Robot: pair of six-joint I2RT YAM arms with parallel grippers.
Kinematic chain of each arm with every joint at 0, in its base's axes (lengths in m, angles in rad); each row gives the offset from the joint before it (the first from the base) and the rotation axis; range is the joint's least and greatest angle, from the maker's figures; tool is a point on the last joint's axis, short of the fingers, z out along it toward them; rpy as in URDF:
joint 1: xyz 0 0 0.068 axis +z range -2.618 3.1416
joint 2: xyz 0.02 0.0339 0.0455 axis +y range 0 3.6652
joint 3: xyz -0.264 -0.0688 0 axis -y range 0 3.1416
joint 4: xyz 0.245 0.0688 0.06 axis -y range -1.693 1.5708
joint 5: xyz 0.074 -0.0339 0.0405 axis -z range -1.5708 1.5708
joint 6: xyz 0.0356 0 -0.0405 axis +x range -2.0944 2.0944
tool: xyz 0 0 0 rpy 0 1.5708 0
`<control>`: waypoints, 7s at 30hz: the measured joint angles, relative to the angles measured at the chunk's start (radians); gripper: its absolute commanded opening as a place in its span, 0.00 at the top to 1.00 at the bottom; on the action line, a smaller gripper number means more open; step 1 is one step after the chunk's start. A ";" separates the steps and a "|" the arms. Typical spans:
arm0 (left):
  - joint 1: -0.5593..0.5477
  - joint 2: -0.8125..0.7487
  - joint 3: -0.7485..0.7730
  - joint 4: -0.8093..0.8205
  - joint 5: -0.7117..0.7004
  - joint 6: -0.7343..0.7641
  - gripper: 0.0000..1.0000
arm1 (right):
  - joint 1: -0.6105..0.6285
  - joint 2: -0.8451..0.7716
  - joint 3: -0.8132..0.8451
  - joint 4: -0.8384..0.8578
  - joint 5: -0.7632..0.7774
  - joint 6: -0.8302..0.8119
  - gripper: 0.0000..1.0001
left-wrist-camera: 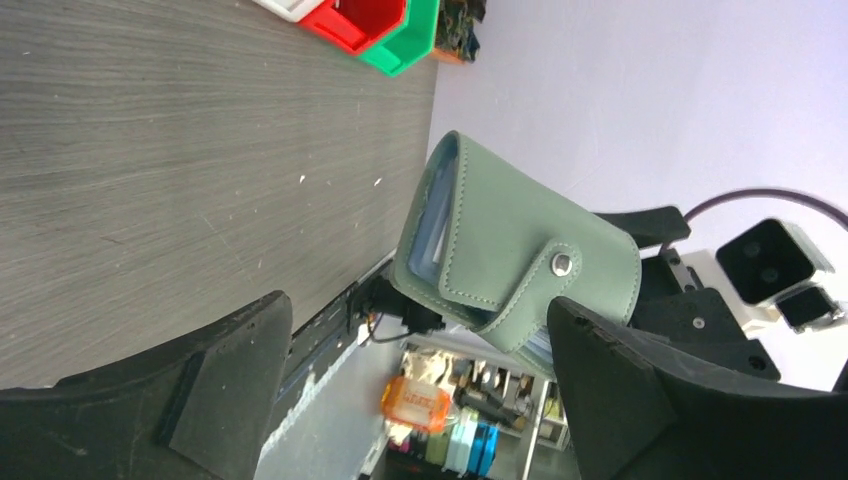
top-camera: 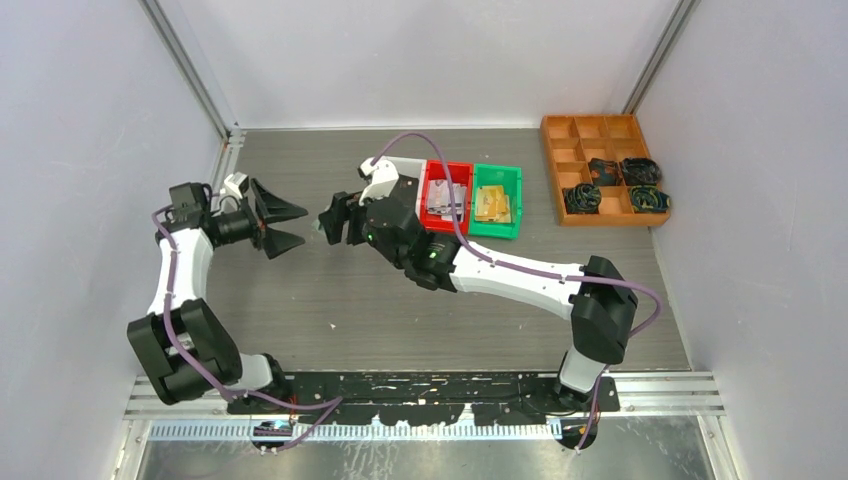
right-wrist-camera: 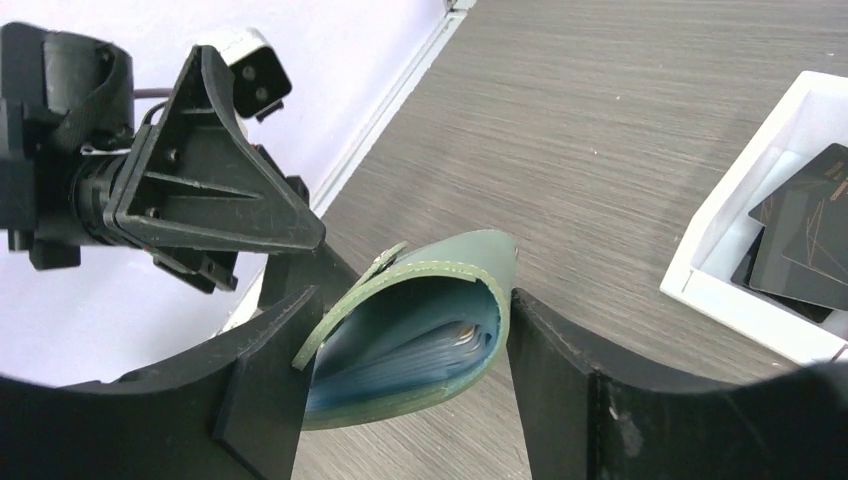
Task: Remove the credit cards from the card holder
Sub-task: Pick up the card holder from the center of the board, then open the card holder.
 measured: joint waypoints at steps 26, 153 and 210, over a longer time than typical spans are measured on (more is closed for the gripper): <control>-0.169 -0.278 -0.164 0.468 -0.397 -0.849 0.49 | 0.021 0.029 0.031 0.148 0.062 0.003 0.34; -0.204 -0.403 0.083 0.266 -0.396 -0.111 1.00 | -0.237 -0.205 0.046 -0.085 -0.831 0.334 0.32; -0.206 -0.439 -0.019 0.396 -0.438 -0.295 1.00 | -0.170 0.154 0.053 0.550 -0.831 0.910 0.70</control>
